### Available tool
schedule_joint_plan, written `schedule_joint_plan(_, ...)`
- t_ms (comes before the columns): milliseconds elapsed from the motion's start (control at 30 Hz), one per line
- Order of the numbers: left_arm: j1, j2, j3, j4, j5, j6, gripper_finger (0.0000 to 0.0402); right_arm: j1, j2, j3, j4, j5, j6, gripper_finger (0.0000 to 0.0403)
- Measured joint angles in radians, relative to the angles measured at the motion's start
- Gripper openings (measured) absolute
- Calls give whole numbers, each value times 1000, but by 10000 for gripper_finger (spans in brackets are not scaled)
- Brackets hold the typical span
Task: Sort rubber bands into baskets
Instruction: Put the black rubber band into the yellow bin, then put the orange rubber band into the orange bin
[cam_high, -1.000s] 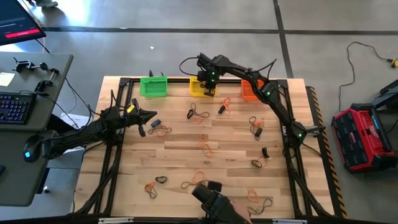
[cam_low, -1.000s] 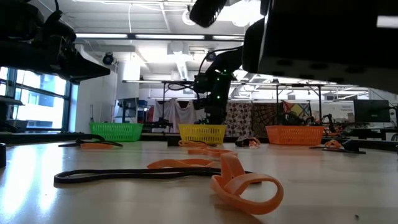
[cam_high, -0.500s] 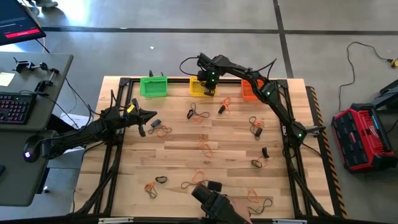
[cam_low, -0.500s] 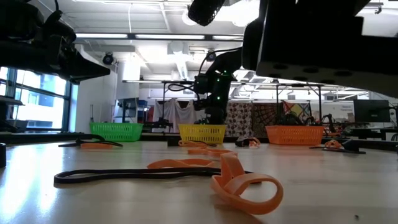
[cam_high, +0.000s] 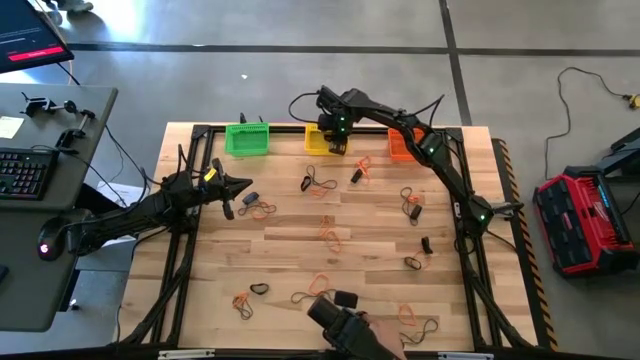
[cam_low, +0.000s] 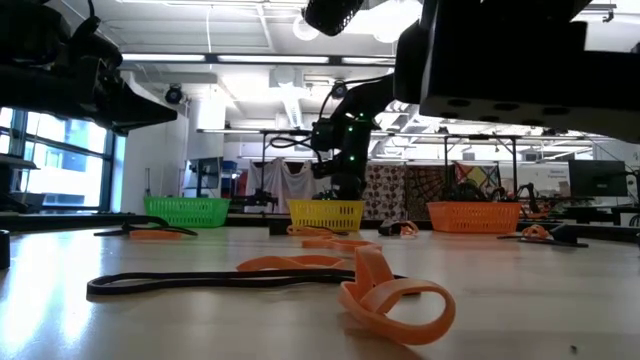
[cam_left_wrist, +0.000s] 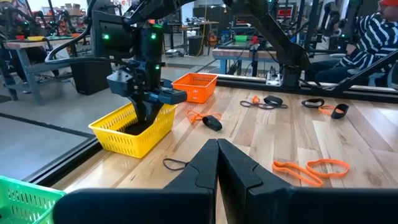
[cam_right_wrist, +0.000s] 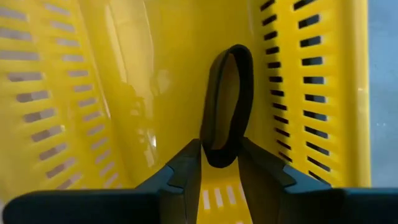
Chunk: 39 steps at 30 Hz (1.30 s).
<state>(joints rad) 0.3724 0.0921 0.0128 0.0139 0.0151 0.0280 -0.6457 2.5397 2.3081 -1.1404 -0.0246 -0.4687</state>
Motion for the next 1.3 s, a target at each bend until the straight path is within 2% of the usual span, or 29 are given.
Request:
schedule_joint_plan(367,0,0,0,0,0,1,0,11,-46,0,-5,-20,-11,89)
schedule_joint_plan(500,0,0,0,0,0,3,0,24,-90,0,12,-42,-11,55)
schedule_joint_plan(633,0,0,0,0,0,13,0,34,-128,1,46,-182,-11,7)
schedule_joint_plan(1000,0,0,0,0,0,11,0,81,-143,2,215,-283,2,0)
schedule_joint_plan(1300,0,0,0,0,0,18,0,125,-142,2,276,-272,67,0)
